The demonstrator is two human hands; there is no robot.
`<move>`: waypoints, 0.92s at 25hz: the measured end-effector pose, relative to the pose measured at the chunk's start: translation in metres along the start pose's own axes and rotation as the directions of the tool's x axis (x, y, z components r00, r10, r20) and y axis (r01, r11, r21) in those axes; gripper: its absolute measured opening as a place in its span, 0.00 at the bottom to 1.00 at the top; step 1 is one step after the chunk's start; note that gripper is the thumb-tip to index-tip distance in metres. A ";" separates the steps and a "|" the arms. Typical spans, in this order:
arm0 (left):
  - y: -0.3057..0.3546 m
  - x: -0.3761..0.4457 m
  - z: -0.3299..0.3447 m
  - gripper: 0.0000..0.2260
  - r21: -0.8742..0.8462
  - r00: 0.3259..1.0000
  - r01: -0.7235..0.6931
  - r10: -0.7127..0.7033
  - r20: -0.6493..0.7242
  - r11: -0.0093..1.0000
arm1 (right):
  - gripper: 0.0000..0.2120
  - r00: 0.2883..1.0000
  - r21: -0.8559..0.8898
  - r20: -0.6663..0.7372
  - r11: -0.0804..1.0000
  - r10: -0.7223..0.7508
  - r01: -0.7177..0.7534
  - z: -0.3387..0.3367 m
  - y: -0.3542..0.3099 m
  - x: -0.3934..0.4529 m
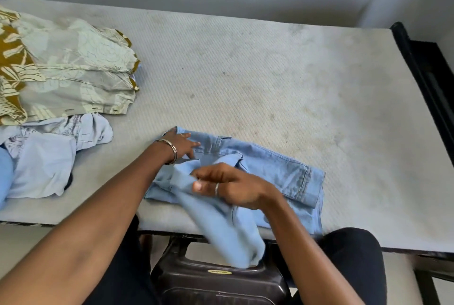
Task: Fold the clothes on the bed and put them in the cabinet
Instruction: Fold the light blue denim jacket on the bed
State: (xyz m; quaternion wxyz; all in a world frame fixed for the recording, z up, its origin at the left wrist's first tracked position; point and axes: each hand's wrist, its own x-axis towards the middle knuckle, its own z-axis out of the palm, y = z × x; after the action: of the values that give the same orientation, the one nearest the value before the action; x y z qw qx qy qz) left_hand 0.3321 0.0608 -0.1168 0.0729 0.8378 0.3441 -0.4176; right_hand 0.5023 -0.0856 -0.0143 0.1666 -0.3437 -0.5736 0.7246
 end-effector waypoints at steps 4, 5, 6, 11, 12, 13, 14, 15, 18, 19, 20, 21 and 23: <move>0.010 -0.004 0.004 0.12 -0.462 0.871 0.340 -0.459 -0.174 0.819 | 0.15 0.976 -0.346 -0.168 0.918 0.142 -0.193 -0.009 0.060 -0.005; 0.018 -0.005 0.005 0.13 -0.619 0.787 0.391 -0.596 -0.160 0.682 | 0.14 0.886 -0.276 -0.446 0.923 0.123 -0.267 -0.016 0.074 -0.017; 0.026 -0.007 0.006 0.14 -0.755 0.710 0.417 -0.700 -0.077 0.506 | 0.13 0.649 -0.141 -0.751 0.930 0.124 -0.341 -0.024 0.088 -0.032; 0.043 0.001 0.032 0.30 -0.911 0.657 0.412 -0.692 0.298 -0.001 | 0.19 -0.302 0.583 -0.812 0.718 0.499 -0.381 -0.068 0.135 -0.102; 0.045 0.003 0.033 0.29 -0.920 0.641 0.374 -0.684 0.349 -0.118 | 0.20 -0.259 0.604 -0.797 0.696 0.546 -0.389 -0.073 0.139 -0.104; 0.045 0.006 0.036 0.28 -0.924 0.626 0.312 -0.683 0.376 -0.222 | 0.20 -0.241 0.598 -0.800 0.698 0.549 -0.394 -0.075 0.142 -0.105; 0.045 0.007 0.035 0.24 -0.934 0.624 0.232 -0.694 0.358 -0.273 | 0.19 -0.251 0.576 -0.817 0.719 0.518 -0.390 -0.078 0.140 -0.106; 0.046 0.008 0.032 0.19 -0.937 0.618 0.173 -0.707 0.343 -0.303 | 0.18 -0.277 0.540 -0.841 0.750 0.464 -0.382 -0.083 0.136 -0.109; 0.035 0.014 0.028 0.12 -0.890 0.545 -0.022 -0.752 0.370 -0.455 | 0.12 -0.358 0.438 -0.877 0.839 0.320 -0.324 -0.105 0.129 -0.121; 0.030 0.017 0.030 0.10 -0.869 0.544 -0.064 -0.747 0.383 -0.491 | 0.12 -0.362 0.436 -0.877 0.840 0.316 -0.323 -0.110 0.131 -0.126; 0.026 0.020 0.032 0.08 -0.863 0.568 -0.074 -0.732 0.376 -0.501 | 0.12 -0.342 0.453 -0.877 0.821 0.338 -0.348 -0.114 0.135 -0.129; 0.024 0.022 0.036 0.06 -0.870 0.600 -0.069 -0.717 0.355 -0.488 | 0.12 -0.305 0.469 -0.878 0.787 0.368 -0.400 -0.114 0.140 -0.131; 0.022 0.025 0.047 0.06 -0.872 0.654 -0.068 -0.682 0.328 -0.484 | 0.05 -0.260 0.506 -0.863 0.741 0.434 -0.442 -0.110 0.150 -0.131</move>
State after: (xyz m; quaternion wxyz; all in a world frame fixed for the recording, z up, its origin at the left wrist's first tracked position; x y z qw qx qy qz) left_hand 0.3258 0.0380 -0.1695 0.4708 0.3001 0.7884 0.2582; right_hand 0.6935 -0.1327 -0.1273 0.2450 -0.9287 -0.1095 0.2560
